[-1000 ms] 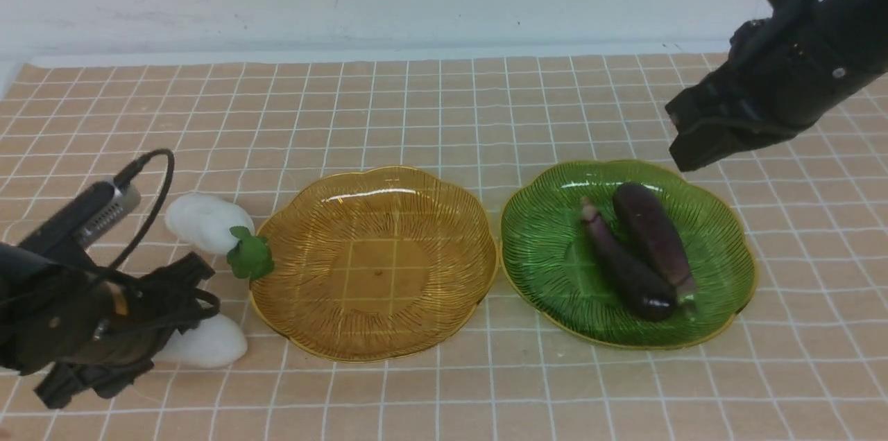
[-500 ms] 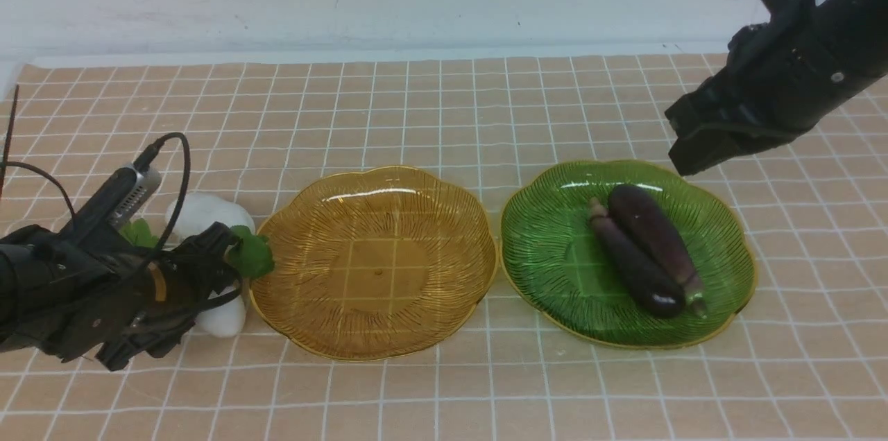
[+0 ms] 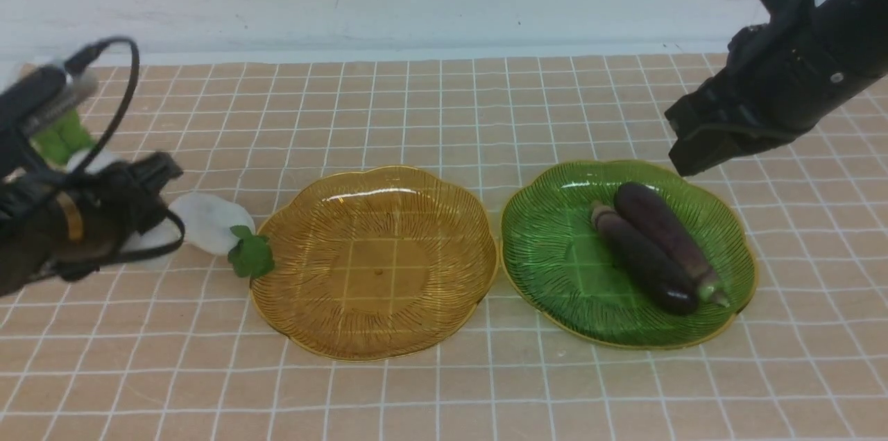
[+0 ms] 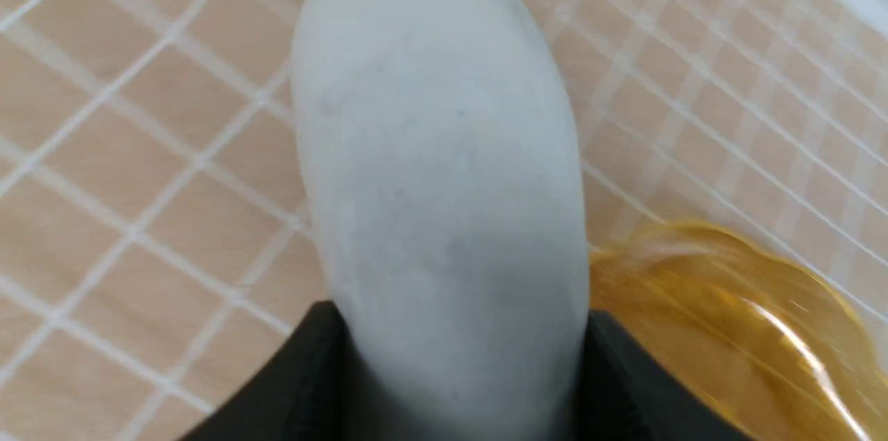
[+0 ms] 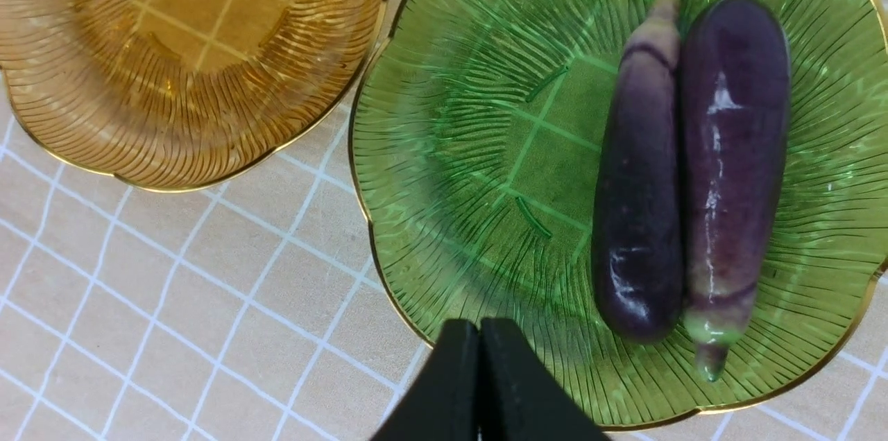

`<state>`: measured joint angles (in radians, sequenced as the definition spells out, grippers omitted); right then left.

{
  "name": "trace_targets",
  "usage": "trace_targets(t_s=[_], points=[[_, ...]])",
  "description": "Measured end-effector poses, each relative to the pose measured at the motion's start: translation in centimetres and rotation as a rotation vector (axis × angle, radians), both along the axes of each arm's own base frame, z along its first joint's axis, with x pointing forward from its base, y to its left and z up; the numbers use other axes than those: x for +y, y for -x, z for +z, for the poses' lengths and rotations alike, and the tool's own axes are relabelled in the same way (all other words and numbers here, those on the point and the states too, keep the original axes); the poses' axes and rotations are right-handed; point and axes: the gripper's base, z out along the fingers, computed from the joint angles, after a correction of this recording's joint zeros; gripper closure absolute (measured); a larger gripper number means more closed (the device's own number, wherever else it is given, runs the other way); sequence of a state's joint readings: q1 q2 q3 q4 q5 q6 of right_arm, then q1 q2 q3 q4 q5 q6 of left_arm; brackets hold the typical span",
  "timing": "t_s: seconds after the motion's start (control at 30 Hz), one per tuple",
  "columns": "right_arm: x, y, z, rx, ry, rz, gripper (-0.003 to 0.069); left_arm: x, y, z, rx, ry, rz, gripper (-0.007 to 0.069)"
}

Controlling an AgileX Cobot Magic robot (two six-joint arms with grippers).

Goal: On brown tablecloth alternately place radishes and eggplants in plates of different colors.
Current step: 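Pick up the white radish and place it in the left plate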

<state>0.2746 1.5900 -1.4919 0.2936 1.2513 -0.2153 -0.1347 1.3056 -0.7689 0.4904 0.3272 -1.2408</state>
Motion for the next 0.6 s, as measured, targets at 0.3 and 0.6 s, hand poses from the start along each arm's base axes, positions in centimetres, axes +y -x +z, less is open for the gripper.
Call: trace_targets(t_s=[0.3, 0.6], points=[[0.2, 0.0, -0.1, 0.008, -0.017, 0.002, 0.0674, -10.3, -3.5, -1.5, 0.242, -0.061, -0.427, 0.0291], [0.2, -0.1, -0.1, 0.006, -0.014, 0.009, 0.0674, -12.9, -8.1, -2.9, 0.359, -0.056, -0.454, 0.0044]])
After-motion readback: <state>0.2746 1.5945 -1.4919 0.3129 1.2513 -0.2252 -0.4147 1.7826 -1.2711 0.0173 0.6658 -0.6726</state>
